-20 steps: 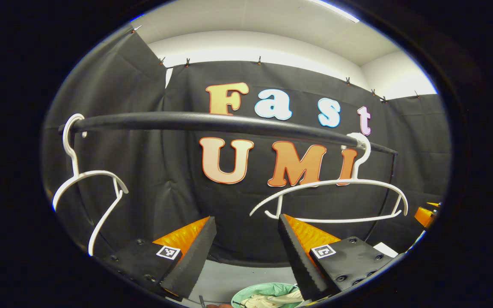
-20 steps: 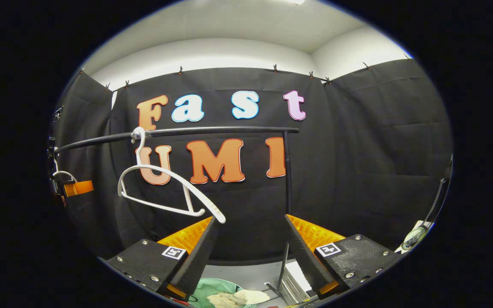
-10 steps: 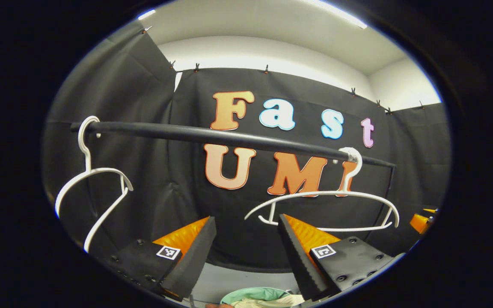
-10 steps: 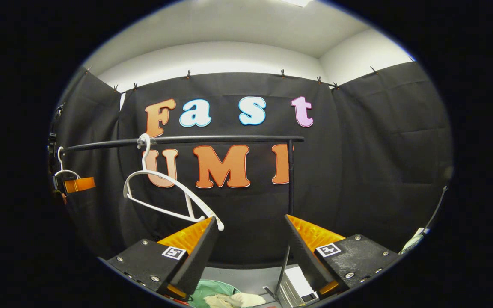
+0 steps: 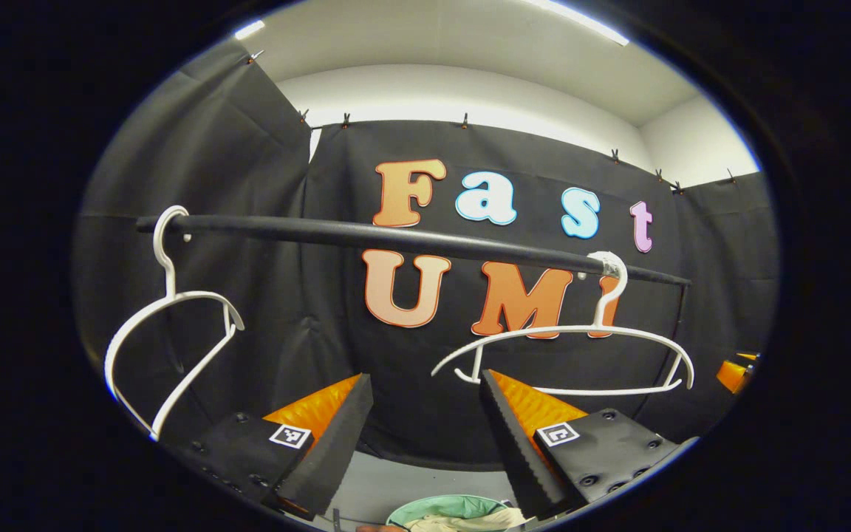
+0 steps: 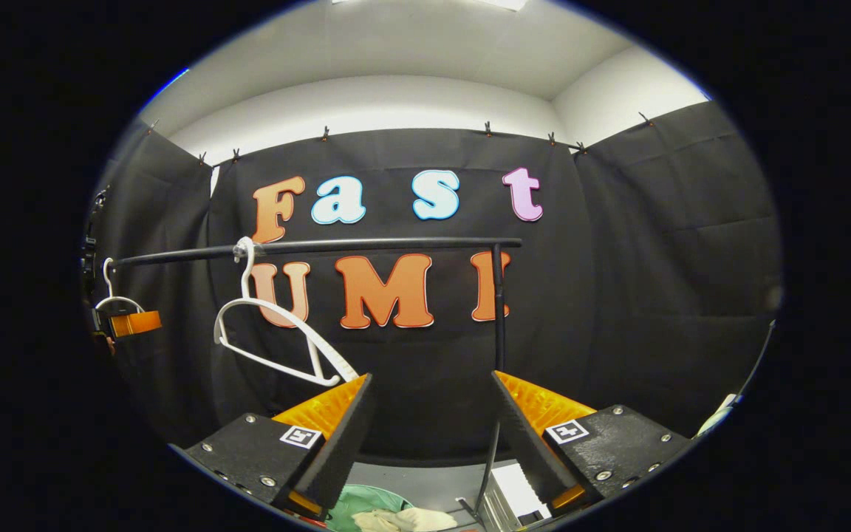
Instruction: Grasp the clothes on the hanger with both hands and then place them into the laundry hamper below.
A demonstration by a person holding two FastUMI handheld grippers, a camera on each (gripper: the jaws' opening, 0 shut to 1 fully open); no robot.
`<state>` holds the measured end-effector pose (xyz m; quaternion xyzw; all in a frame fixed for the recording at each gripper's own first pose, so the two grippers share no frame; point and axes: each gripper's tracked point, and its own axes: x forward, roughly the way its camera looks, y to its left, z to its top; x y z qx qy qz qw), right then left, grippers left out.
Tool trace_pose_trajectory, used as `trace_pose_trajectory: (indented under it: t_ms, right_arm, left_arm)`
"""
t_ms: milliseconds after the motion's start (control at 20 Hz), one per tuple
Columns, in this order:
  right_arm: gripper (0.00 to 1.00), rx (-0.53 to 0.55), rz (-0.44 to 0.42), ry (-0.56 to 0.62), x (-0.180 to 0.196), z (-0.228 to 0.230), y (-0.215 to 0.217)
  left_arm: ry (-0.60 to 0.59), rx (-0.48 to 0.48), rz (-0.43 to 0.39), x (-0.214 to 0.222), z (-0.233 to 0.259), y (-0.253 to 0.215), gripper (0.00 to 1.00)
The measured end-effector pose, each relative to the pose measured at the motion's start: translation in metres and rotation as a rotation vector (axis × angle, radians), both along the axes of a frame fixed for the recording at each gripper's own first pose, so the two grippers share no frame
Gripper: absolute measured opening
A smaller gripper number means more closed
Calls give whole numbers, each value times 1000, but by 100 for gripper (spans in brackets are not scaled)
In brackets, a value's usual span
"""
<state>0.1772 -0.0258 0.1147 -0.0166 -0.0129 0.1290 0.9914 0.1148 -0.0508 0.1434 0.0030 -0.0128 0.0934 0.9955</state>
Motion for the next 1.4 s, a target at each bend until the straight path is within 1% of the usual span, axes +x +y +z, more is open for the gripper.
trace_pose_trajectory:
  t_ms: [150, 350, 450, 500, 550, 600, 700, 750, 800, 850, 950, 1000, 1050, 1150, 1250, 1300, 1350, 1400]
  right_arm:
    - [95, 3, 1, -6, 2, 2, 2]
    - [95, 23, 18, 19, 6, -6, 10]
    - [95, 10, 30, 34, 7, -14, 15]
    - [100, 12, 32, 31, 6, -14, 18]
    - [100, 9, 26, 28, 7, -15, 18]
    - [95, -3, 30, 27, 7, -15, 20]
    - [95, -14, 43, 15, 5, -9, 25]
    - [95, -14, 43, 0, 4, -2, 26]
    - [100, -15, 39, -11, 3, 3, 26]
    - [95, -15, 45, -18, 3, 6, 27]
    - [95, -10, 48, -15, 0, 5, 31]
    - [95, -16, 46, -12, -2, 2, 32]
    - [95, -25, 41, -14, -3, 0, 31]
    - [95, -26, 13, -9, -2, -5, 29]
    - [96, -3, -10, -1, -9, -10, 29]
    - [98, -1, -34, -5, -13, -10, 25]
    - [95, -8, -68, -8, -17, -11, 19]
    - [95, -20, -90, -14, -23, -11, 15]
  left_arm:
    - [-31, -4, 25, -3, 9, 6, 95]
    - [-35, 4, 55, -8, 13, 12, 95]
    - [-42, 14, 51, -13, 16, 10, 97]
    - [-58, 17, 53, -14, 19, 11, 94]
    - [-61, 16, 60, -15, 19, 13, 94]
    - [-53, 21, 58, -15, 17, 13, 94]
    - [-48, 18, 71, -17, 16, 18, 97]
    - [-54, 1, 69, -15, 18, 18, 97]
    - [-57, -15, 53, -16, 18, 14, 96]
    - [-68, -25, 46, -16, 19, 13, 94]
    - [-95, -30, 31, -20, 24, 12, 94]
    - [-93, -27, 29, -22, 23, 13, 97]
    - [-78, -20, 38, -22, 19, 16, 95]
    - [-54, -23, 53, -24, 13, 21, 95]
    - [-64, -39, 23, -24, 14, 21, 97]
    - [-69, -36, 8, -22, 16, 25, 95]
    - [-64, -31, -5, -21, 16, 26, 95]
    - [-51, -27, -26, -19, 14, 25, 94]
